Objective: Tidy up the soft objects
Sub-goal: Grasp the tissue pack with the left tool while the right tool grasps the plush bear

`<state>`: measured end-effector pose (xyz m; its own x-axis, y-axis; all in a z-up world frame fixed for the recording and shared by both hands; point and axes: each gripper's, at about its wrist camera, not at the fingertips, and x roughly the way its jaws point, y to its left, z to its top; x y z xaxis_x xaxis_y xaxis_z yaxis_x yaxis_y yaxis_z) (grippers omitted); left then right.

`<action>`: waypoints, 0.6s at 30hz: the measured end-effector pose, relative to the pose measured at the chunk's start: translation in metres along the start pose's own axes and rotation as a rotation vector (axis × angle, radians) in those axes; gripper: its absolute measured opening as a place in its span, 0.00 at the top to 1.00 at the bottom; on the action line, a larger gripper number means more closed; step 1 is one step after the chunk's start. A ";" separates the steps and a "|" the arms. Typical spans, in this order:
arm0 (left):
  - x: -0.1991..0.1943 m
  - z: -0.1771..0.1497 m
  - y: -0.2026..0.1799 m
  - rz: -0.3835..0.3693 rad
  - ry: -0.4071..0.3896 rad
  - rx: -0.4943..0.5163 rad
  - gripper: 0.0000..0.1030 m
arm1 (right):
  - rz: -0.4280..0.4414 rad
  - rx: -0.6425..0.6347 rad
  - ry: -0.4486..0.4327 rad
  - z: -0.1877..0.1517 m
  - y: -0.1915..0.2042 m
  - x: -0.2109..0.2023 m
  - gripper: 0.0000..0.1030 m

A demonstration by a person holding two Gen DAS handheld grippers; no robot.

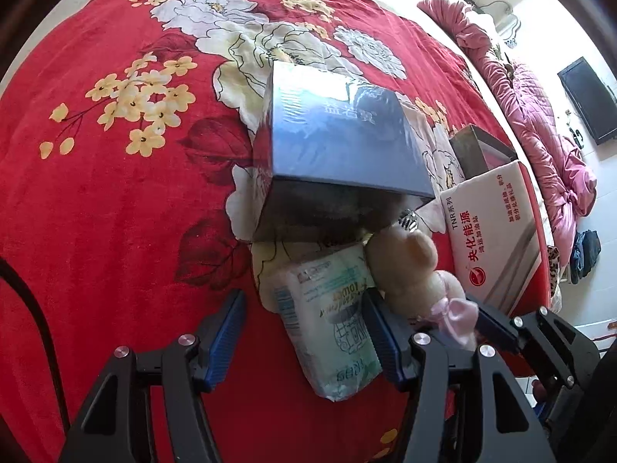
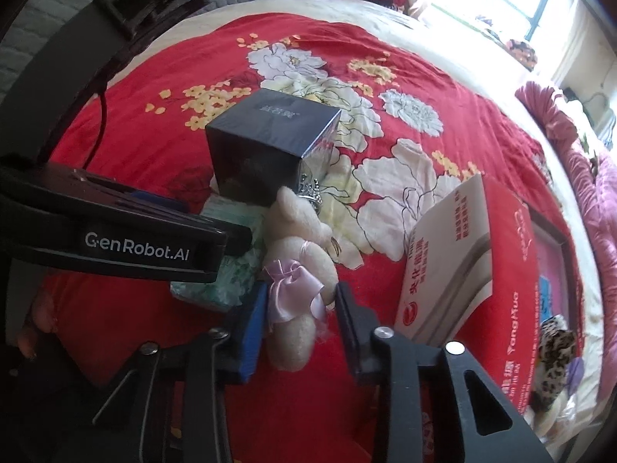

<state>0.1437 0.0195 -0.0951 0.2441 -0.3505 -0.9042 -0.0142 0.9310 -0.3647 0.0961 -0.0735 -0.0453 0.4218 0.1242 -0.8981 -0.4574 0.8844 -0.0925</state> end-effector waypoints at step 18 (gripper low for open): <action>0.011 -0.011 -0.030 -0.073 -0.006 -0.018 0.69 | -0.049 0.181 -0.196 -0.008 -0.052 -0.084 0.75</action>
<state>0.1365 -0.0135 -0.0965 0.2510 -0.4162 -0.8739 -0.0141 0.9012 -0.4333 0.0779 -0.1342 0.0316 0.5917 0.1484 -0.7924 -0.2926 0.9554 -0.0395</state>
